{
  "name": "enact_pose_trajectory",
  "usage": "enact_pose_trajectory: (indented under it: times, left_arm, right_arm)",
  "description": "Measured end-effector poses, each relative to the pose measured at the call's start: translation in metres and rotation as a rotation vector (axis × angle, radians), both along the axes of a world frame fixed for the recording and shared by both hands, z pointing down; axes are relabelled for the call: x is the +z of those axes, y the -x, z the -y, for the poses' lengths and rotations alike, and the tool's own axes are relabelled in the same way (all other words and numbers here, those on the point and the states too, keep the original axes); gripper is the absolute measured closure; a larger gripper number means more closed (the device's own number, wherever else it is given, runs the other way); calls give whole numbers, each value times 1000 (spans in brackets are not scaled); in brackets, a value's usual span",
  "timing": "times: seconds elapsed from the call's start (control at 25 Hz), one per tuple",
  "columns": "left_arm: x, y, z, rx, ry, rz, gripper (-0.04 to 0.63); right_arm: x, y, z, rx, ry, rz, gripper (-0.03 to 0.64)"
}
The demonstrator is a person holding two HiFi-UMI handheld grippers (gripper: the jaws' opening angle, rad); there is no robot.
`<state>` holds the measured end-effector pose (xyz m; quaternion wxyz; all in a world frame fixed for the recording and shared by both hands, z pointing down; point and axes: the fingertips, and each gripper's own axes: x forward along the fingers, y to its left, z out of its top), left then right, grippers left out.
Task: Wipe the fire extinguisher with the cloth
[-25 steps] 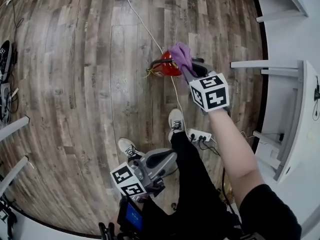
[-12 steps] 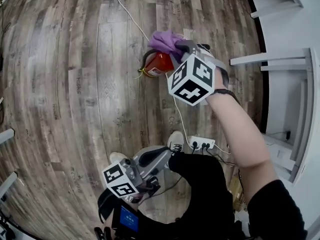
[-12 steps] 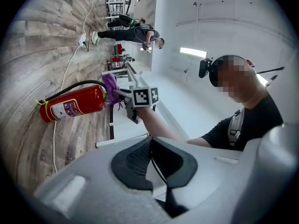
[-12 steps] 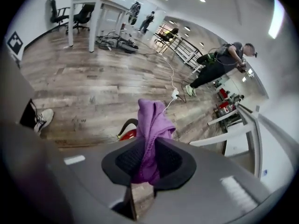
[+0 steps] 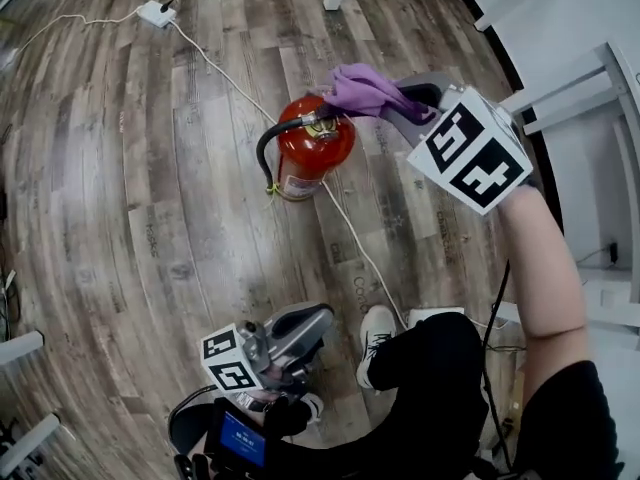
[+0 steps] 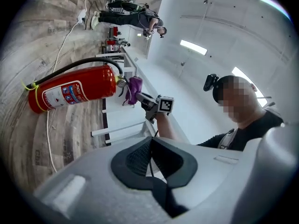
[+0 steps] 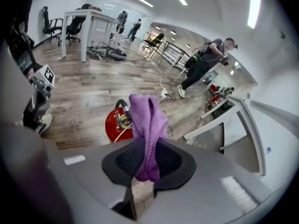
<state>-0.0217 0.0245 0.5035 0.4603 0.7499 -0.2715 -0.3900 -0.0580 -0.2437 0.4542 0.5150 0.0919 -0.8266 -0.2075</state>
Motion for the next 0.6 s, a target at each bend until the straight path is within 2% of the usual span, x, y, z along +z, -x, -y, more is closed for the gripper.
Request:
enact_pose_trajectory:
  times: [0.08,0.2,0.36,0.48,0.6]
  left_arm:
    - [13,3,7,12,0,31,598]
    - [19,6,19,17,-17,81,598]
    - [15,3,29,24,-55,103,598]
    - [16,3,36,34,-77,121,598]
    - [29,-2,39,38,-46,117,598]
  right_arm:
    - [-2,-3,1,16,12,63,554]
    - [-2,-4,0,-5,-41,113,554]
    - [-3,2,-2,-43,-123,200,554]
    - [-5,4,-8,-55,-192,325,554]
    - [16,-4,-21,-68,-217,419,554]
